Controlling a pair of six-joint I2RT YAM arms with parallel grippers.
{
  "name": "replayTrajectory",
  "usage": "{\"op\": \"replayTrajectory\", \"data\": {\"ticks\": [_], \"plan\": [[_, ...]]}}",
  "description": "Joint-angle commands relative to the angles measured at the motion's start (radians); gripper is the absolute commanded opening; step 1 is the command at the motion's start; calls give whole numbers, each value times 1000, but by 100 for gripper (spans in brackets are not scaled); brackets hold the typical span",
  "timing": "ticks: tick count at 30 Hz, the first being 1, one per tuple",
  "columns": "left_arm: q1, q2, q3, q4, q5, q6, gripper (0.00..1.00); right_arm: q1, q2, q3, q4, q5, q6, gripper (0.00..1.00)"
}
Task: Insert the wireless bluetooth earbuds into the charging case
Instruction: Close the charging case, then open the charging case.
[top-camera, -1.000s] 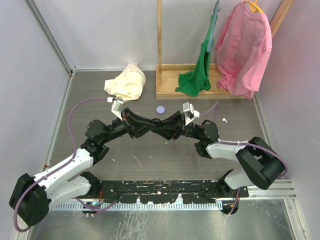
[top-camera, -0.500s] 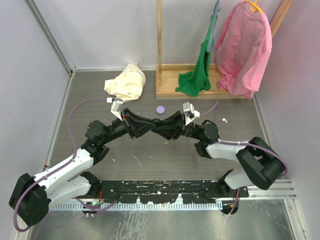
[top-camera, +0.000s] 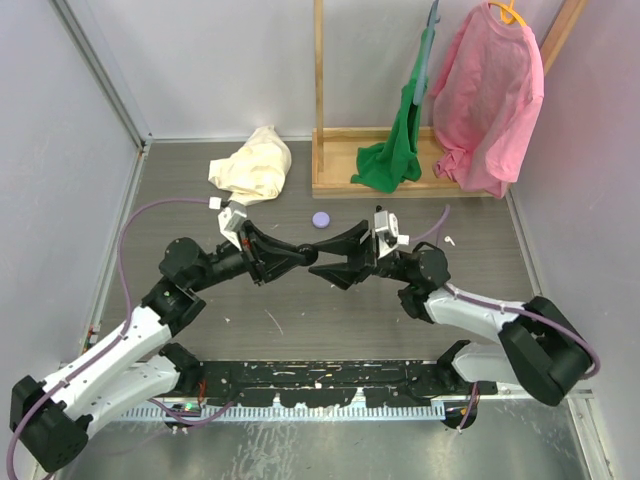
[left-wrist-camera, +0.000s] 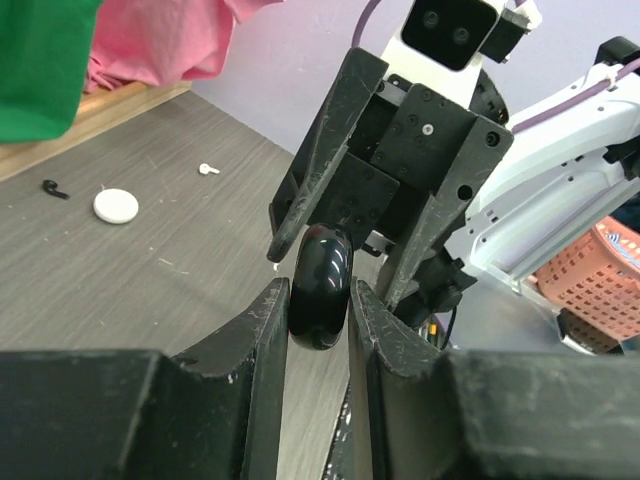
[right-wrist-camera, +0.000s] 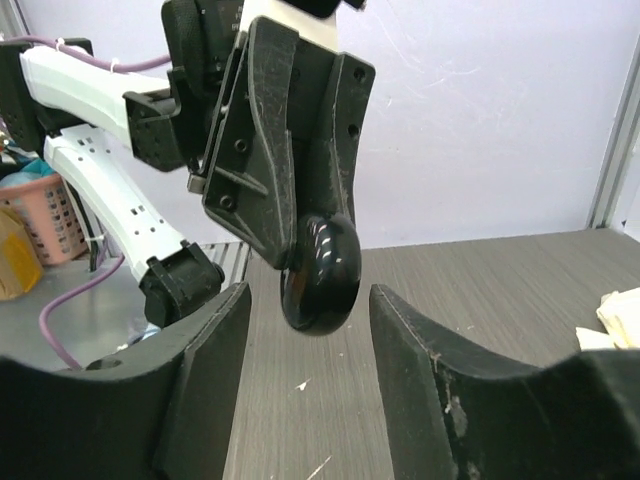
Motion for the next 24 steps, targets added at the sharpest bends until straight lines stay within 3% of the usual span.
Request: {"op": "replayTrajectory", "data": {"ticks": [1,5,12,17,18,21,24], "plan": [[-5,-30,89,-157,43,156,0,-6,-104,55,-255,-49,-158,57],[-5,-22,127,-221,86,199,0,-6,-142,109,-433,-90,-226,54],[-5,-1,164,-282,133,247,0,-7,-144,159,-525,-133,-248,44],[-5,0,173,-317,134,270,0,-8,-159,173,-581,-150,-270,28],[-5,1,172,-321,133,272,3,-10,-162,177,-587,-156,-270,23],[-5,-6,158,-307,127,269,23,-15,-169,184,-608,-164,-270,9],[-5,-21,131,-273,121,259,40,-15,-176,187,-614,-161,-264,6]]}}
